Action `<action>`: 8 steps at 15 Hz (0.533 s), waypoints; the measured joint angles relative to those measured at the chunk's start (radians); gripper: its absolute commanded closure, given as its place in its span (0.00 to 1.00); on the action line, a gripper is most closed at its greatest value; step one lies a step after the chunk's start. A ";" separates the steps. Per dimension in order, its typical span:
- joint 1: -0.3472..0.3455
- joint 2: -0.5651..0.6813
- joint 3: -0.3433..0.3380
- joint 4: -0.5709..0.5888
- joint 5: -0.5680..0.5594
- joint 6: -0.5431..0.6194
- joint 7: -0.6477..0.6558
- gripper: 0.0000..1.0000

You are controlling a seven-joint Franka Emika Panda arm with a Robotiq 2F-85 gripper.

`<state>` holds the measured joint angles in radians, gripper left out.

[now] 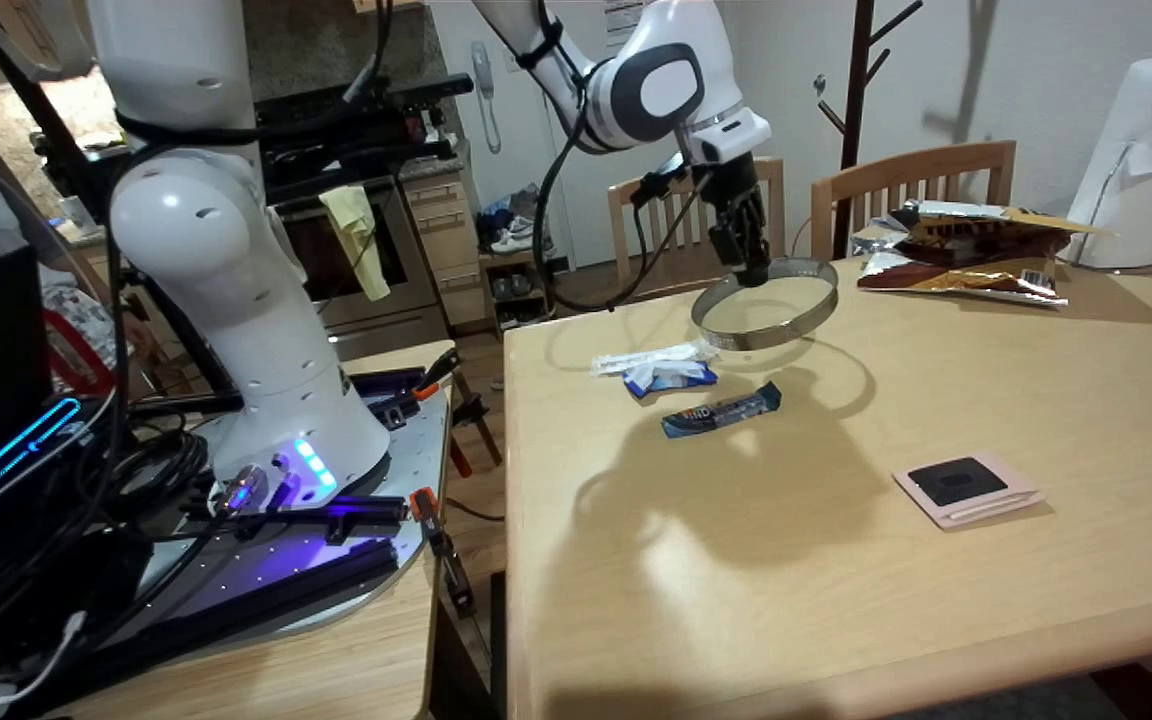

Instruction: Pick the glass lid and put it over the blue sachet and the white object

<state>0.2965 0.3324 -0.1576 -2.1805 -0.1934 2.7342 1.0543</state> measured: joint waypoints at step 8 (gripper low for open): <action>-0.051 0.047 0.098 0.042 0.249 0.030 0.066 0.66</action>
<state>0.2452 0.3790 -0.0596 -2.1381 0.0552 2.7642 1.1206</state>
